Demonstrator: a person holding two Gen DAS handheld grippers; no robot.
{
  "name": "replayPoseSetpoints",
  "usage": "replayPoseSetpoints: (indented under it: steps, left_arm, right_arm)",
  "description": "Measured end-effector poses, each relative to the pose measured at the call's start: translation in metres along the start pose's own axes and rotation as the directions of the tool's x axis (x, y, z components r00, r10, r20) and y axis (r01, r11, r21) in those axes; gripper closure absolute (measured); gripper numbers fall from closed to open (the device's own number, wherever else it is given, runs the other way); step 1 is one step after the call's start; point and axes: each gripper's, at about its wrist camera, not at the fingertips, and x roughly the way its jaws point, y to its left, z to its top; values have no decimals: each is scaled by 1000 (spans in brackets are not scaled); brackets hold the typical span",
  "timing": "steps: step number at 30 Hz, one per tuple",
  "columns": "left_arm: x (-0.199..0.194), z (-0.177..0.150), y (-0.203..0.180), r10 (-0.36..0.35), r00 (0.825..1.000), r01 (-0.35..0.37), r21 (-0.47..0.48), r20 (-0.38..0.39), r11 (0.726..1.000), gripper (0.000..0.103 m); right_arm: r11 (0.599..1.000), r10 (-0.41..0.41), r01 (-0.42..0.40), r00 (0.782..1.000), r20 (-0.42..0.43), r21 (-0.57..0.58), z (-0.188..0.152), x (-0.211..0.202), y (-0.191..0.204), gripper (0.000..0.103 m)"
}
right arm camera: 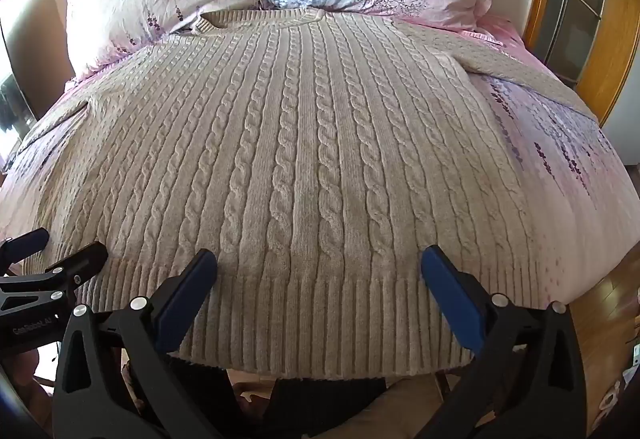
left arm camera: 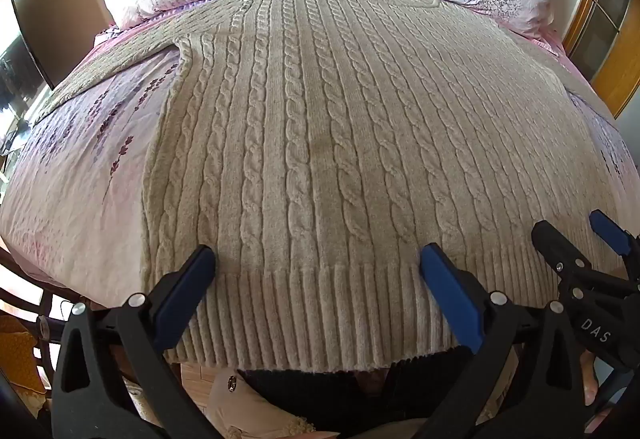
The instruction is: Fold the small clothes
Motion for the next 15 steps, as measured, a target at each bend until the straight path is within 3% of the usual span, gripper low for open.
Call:
replayPoseSetpoints:
  steps: [15]
  left_arm:
    - [0,0,0,1,1000,-1,0,0,1000,2]
  right_arm:
    - [1000,0,0,1000,0,0,0,-1,-1,1]
